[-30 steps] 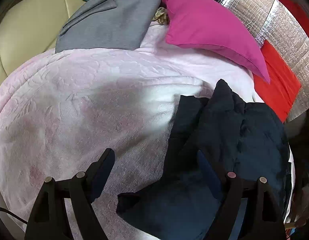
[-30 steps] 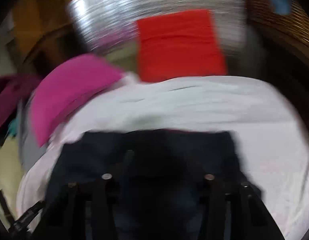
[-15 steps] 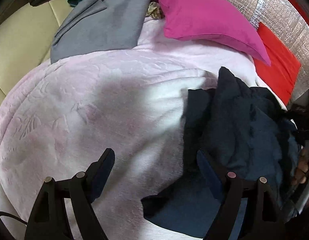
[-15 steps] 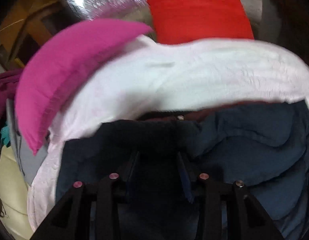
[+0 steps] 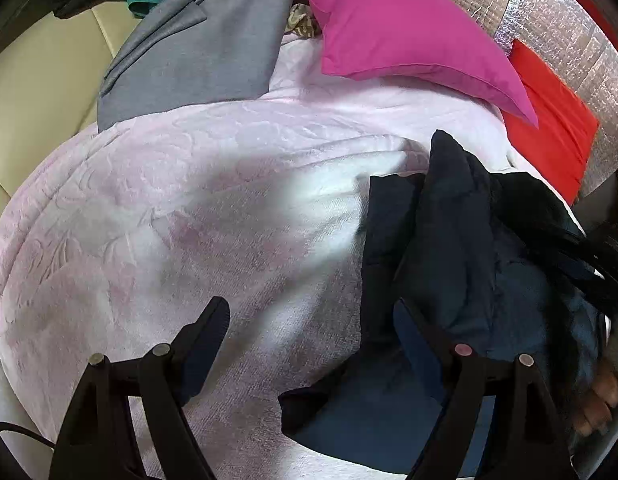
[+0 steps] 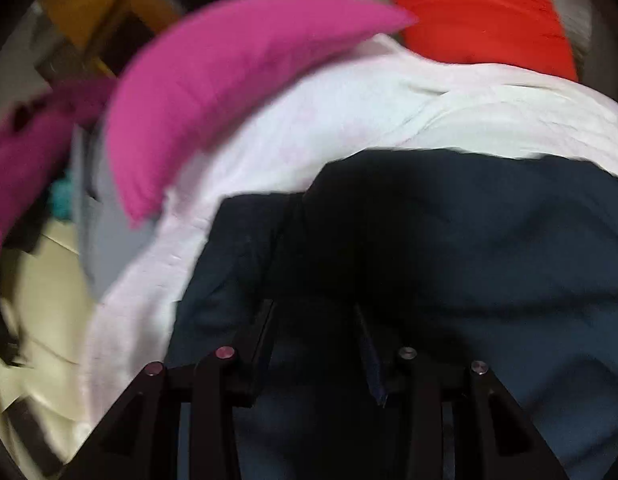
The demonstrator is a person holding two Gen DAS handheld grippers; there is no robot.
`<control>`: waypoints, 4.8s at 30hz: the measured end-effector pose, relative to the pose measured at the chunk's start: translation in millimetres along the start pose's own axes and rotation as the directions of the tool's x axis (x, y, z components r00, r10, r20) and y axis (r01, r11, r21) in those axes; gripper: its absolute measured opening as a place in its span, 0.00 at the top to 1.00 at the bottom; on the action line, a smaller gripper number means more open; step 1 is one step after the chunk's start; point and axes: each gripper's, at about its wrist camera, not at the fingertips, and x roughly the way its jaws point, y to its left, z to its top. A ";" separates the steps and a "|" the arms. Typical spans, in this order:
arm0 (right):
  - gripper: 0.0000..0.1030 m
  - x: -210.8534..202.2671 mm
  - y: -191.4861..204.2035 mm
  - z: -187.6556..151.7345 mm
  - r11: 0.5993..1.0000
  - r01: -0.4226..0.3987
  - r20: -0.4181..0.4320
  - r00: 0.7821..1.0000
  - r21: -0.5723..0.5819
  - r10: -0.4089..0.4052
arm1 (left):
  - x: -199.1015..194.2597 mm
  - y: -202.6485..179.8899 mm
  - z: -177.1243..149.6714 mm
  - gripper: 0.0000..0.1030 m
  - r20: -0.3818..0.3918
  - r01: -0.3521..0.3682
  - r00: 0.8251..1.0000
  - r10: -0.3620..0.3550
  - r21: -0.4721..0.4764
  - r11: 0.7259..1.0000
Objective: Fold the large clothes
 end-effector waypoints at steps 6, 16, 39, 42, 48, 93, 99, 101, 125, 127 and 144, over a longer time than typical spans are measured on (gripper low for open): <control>0.46 -112.9 -84.1 -51.1 0.993 0.051 0.172 0.983 0.105 -0.068 | -16.0 -12.0 -5.5 0.18 0.060 0.045 0.997 -0.047 0.029 0.999; 0.44 -122.5 -181.0 -143.8 0.937 -0.043 0.172 0.985 0.348 -0.019 | -9.3 -50.9 -32.3 0.17 0.045 -0.022 0.999 0.016 0.125 0.992; 0.45 -152.4 -191.7 -143.2 0.925 -0.171 0.297 0.952 0.340 0.066 | -30.6 -54.1 -44.9 0.00 0.191 -0.084 0.981 0.045 0.200 0.976; 0.52 -157.9 -185.4 -140.5 0.941 -0.142 0.297 0.954 0.308 0.047 | -50.7 -63.3 -48.7 0.00 0.252 -0.049 0.968 -0.013 0.239 0.970; 0.68 -120.4 -212.1 -143.5 0.907 -0.100 0.165 0.986 0.409 0.034 | -7.9 -78.2 -58.2 0.00 0.073 -0.027 0.997 0.003 0.337 0.941; 0.46 -97.8 -260.8 -130.3 0.887 -0.250 0.204 0.962 0.389 0.181 | 41.6 -16.4 -25.8 0.23 -0.149 0.513 0.839 -0.523 -0.105 0.852; 0.53 -99.7 -252.3 -127.8 0.908 -0.215 0.202 0.968 0.359 0.149 | 30.8 -15.2 -27.2 0.54 -0.100 0.506 0.851 -0.515 -0.100 0.857; 0.56 -101.6 -253.3 -127.9 0.900 -0.226 0.210 0.965 0.373 0.156 | 27.1 -17.7 -26.5 0.60 -0.087 0.506 0.854 -0.512 -0.083 0.858; 0.63 -113.4 -237.4 -144.8 0.925 -0.182 0.111 0.982 0.334 0.153 | 3.5 14.4 -38.7 0.61 -0.124 0.429 0.893 -0.432 -0.057 0.902; 0.55 -107.3 -245.0 -145.2 0.906 -0.198 0.098 0.980 0.374 0.173 | 19.9 13.0 -38.2 0.47 -0.162 0.378 0.909 -0.383 -0.063 0.924; 0.53 -108.1 -238.9 -146.5 0.914 -0.194 0.099 0.981 0.356 0.170 | 9.1 26.6 -50.7 0.51 -0.190 0.402 0.893 -0.409 -0.075 0.913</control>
